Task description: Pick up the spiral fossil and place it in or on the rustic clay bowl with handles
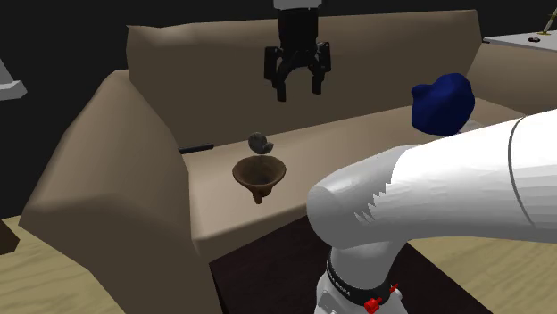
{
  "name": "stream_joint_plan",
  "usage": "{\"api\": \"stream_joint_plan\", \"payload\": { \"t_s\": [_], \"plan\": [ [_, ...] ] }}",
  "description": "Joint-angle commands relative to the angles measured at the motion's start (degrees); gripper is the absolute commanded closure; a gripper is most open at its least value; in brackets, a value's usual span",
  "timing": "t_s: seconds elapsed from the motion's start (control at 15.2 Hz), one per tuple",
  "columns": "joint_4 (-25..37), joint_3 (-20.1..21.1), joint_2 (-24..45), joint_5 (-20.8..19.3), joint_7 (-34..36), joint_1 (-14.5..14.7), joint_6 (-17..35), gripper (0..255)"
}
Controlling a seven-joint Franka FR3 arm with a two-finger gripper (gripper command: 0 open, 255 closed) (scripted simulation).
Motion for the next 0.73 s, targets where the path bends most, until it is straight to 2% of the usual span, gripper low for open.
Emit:
{"api": "stream_joint_plan", "payload": {
  "t_s": [0.0,0.66],
  "plan": [
    [0.0,0.0,0.0,0.0,0.0,0.0,0.0,0],
    [-4.8,-4.5,14.2,-2.8,-6.4,0.0,22.1,0]
  ]
}}
